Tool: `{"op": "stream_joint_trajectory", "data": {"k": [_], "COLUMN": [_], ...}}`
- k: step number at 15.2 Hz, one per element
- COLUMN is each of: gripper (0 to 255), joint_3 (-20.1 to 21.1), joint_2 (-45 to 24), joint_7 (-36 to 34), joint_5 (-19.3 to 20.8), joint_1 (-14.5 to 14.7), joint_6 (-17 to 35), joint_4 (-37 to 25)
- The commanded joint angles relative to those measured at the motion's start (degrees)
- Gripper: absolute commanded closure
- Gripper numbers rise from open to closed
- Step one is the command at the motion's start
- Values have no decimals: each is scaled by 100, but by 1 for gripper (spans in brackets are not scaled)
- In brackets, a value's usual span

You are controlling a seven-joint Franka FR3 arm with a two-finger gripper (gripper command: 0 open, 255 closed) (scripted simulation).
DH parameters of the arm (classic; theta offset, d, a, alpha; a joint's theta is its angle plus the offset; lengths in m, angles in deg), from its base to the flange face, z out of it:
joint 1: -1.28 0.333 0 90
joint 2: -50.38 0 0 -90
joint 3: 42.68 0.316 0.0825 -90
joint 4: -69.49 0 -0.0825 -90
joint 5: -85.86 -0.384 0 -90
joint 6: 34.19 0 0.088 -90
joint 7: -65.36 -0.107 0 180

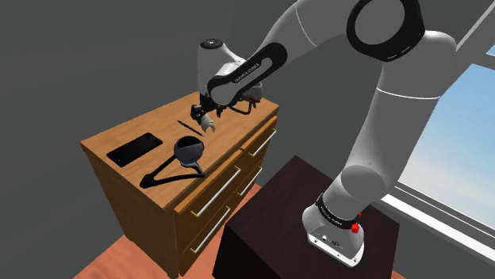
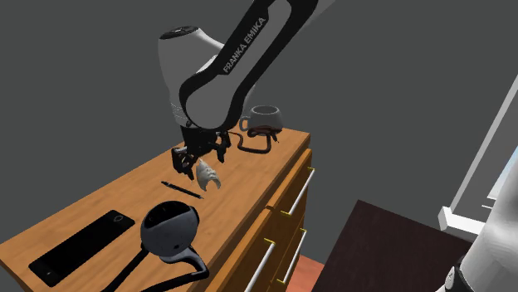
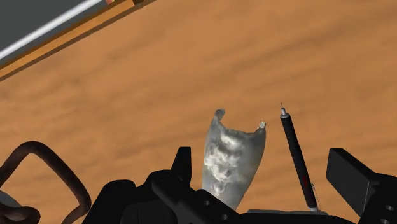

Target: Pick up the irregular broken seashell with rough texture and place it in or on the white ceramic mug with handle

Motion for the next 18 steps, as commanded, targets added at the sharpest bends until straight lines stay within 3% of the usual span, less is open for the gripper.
{"op": "stream_joint_trajectory", "data": {"k": [1,8,16,17,18], "gripper": [0,0,0,255,255], "joint_3": [-96,-274,-274,-274,-274], "joint_2": [-291,-789,-788,-788,-788], "joint_7": [-248,-440,-439,-439,-439], "joint_5": [204,491,490,490,490], "joint_1": [86,136,137,137,137], "joint_6": [32,421,420,420,420], "joint_4": [-258,-354,-354,-354,-354]}}
